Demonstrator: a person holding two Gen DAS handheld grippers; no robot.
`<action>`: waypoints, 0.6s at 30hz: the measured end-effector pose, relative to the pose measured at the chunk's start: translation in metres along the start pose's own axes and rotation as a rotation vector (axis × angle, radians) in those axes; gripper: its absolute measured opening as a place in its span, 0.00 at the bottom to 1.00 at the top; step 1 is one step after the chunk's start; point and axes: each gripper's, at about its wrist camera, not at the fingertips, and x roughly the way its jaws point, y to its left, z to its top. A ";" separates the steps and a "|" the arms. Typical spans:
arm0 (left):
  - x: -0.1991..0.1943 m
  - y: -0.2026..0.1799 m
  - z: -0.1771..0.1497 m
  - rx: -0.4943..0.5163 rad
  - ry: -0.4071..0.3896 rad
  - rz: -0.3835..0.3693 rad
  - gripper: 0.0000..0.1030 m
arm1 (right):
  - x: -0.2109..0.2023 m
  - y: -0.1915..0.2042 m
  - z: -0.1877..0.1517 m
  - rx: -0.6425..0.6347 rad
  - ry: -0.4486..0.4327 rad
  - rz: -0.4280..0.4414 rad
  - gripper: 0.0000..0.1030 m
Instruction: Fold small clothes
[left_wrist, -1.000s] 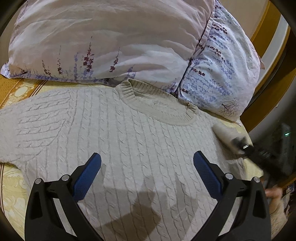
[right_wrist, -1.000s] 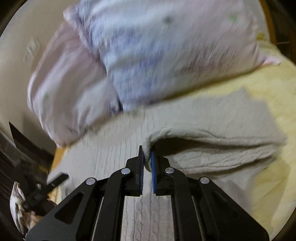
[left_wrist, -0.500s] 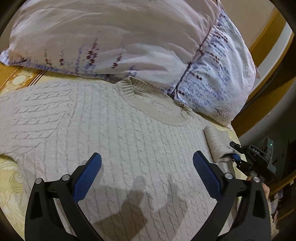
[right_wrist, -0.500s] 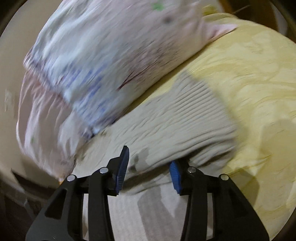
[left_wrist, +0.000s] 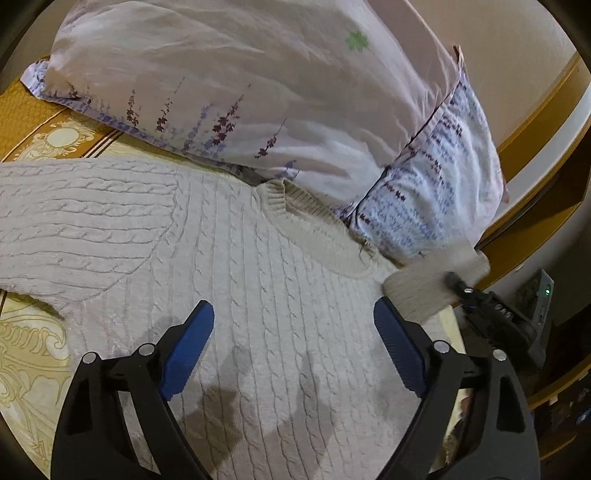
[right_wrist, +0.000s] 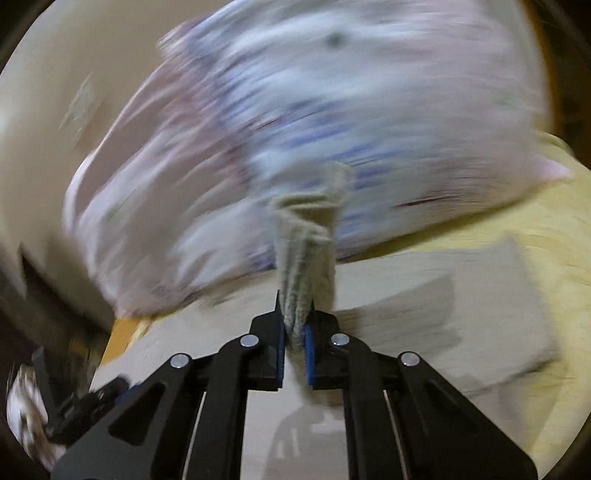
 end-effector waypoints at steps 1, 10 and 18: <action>-0.001 0.001 0.000 -0.004 -0.004 -0.006 0.86 | 0.010 0.009 -0.004 -0.012 0.029 0.016 0.08; 0.023 0.006 0.003 -0.100 0.089 -0.058 0.77 | 0.084 0.061 -0.054 -0.150 0.306 0.050 0.56; 0.068 -0.013 0.002 -0.144 0.205 -0.098 0.59 | -0.007 -0.021 -0.036 0.148 0.158 0.077 0.69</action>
